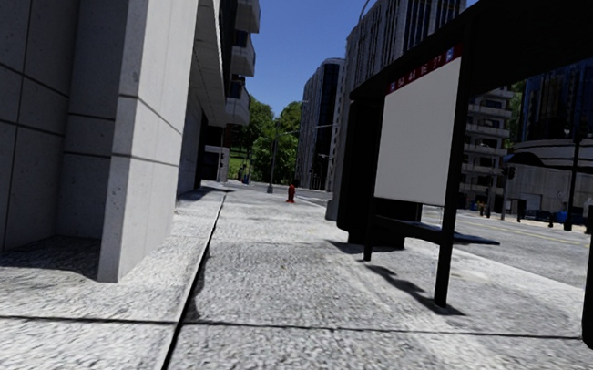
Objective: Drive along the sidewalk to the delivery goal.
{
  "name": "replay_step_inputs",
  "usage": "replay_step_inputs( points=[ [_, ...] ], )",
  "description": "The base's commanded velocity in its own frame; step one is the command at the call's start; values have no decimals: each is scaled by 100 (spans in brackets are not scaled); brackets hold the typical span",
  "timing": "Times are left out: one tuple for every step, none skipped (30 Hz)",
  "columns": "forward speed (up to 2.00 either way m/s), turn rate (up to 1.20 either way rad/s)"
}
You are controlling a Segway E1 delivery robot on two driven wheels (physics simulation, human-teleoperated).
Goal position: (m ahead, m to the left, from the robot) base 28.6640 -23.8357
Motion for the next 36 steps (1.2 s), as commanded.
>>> replay_step_inputs(
  points=[
    [200,0],
    [200,0],
    [200,0],
    [200,0],
    [200,0],
    [200,0],
    [200,0],
    [200,0],
    [200,0],
    [200,0],
    [200,0],
    [200,0],
    [200,0],
    [200,0],
    [200,0],
    [200,0],
    [200,0],
    [200,0],
    [200,0],
    [200,0],
    [200,0],
    [200,0],
    [200,8],
    [200,16],
    [200,23],
    [200,33],
    [200,37],
    [200,38],
    [200,38],
    [200,33],
    [200,11],
    [200,1],
    [200,0],
    [200,0],
    [200,0],
    [200,0]
  ],
)
